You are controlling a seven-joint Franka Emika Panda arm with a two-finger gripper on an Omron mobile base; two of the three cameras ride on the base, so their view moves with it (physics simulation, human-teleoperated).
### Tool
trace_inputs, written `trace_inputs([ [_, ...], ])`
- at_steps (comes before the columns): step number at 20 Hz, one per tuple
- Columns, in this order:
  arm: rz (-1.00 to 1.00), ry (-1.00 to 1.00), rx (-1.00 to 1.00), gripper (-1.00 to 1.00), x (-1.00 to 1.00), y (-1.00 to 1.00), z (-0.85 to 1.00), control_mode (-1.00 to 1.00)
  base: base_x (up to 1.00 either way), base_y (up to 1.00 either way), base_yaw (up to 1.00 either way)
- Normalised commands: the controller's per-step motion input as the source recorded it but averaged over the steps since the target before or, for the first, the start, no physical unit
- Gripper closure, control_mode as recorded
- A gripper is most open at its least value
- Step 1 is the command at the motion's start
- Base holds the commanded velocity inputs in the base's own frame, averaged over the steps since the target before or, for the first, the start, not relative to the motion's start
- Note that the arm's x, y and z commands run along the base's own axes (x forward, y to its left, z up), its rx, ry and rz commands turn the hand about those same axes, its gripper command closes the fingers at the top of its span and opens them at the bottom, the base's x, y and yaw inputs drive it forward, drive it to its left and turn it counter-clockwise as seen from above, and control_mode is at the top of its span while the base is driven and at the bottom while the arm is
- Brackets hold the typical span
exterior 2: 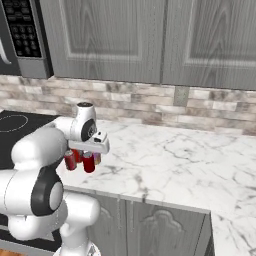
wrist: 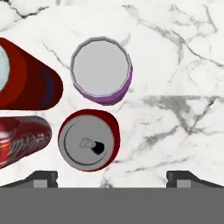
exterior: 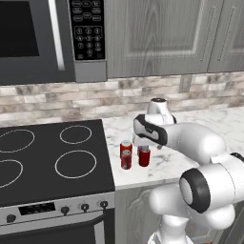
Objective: Four empty soda cans are scattered around the kitchen. Gather all the cans and cluster them next to the stove for recycling.
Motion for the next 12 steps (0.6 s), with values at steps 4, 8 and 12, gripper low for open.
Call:
trace_inputs([
  [4, 0.0, -0.04, 0.0, -1.0, -0.42, 0.0, 0.24, -1.0, 0.0, 0.0, 0.0],
  [8, 0.0, -0.07, 0.0, -1.0, -0.48, 0.0, 0.29, -1.0, 0.0, 0.0, 0.0],
  [12, 0.0, -0.08, 0.0, -1.0, -0.49, 0.0, 0.3, -1.0, 0.0, 0.0, 0.0],
])
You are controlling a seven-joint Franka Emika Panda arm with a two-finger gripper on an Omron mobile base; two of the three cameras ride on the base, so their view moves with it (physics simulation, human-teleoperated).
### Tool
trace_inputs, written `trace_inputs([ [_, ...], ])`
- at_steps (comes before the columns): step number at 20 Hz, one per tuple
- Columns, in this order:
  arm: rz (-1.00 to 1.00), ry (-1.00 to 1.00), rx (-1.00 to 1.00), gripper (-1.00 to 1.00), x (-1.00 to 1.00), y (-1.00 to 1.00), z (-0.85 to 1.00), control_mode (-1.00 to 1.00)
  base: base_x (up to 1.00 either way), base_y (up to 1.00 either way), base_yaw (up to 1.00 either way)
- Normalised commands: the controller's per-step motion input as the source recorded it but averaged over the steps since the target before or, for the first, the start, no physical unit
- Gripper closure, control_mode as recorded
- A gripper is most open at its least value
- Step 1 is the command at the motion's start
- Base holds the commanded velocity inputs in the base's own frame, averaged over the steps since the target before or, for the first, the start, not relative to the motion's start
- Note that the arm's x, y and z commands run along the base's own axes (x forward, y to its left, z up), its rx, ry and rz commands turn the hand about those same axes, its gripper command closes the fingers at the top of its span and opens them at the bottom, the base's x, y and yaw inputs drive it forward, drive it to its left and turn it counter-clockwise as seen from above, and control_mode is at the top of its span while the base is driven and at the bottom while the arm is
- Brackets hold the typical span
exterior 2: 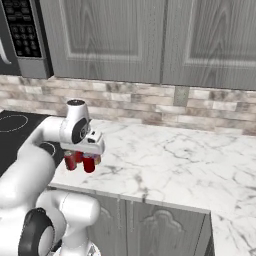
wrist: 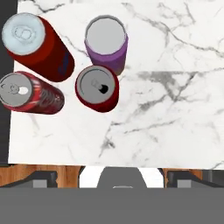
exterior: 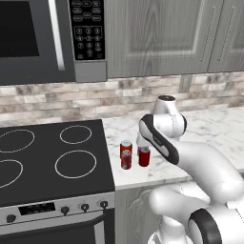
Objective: Four empty soda cans are scattered around the kitchen. Gather all the cans and cluster them next to the stove for recycling.
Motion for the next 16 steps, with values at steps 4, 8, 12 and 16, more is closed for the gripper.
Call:
trace_inputs([
  [4, 0.0, -0.08, 0.0, -1.0, -0.53, 0.0, 0.34, -1.0, 0.0, 0.0, 0.0],
  [8, 0.0, -0.07, 0.0, -1.0, -0.58, 0.0, 0.38, -1.0, 0.0, 0.0, 0.0],
  [12, 0.0, -0.07, 0.0, -1.0, -0.56, 0.0, 0.43, -1.0, 0.0, 0.0, 0.0],
  [16, 0.0, -0.05, 0.0, -1.0, -0.46, 0.0, 0.48, -1.0, 0.0, 0.0, 0.0],
])
